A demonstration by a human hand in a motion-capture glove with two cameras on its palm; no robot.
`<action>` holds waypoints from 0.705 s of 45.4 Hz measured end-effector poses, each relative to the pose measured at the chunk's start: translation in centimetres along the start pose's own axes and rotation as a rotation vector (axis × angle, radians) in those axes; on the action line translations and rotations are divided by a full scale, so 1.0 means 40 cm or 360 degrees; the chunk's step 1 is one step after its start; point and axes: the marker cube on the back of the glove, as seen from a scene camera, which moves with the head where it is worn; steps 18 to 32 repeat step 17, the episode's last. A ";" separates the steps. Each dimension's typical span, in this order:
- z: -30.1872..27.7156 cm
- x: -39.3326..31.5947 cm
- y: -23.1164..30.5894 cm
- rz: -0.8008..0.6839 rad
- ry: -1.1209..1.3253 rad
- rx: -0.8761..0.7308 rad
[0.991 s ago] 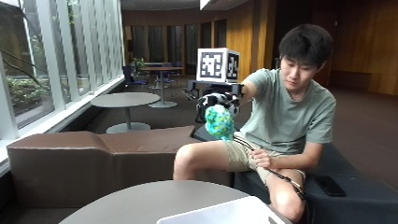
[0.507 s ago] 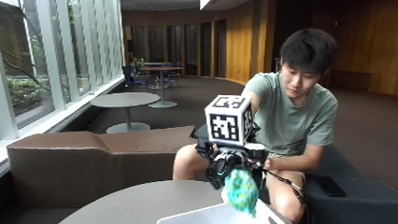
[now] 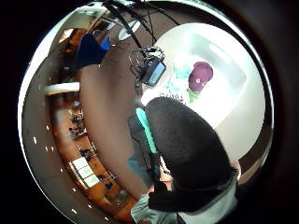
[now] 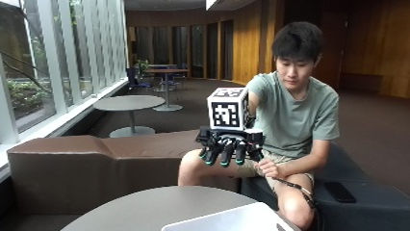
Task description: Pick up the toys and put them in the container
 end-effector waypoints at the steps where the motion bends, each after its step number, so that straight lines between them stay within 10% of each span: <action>1: -0.005 0.005 0.014 -0.0028 0.0007 0.0022; 32: -0.013 0.051 0.106 -0.0075 -0.0005 0.0223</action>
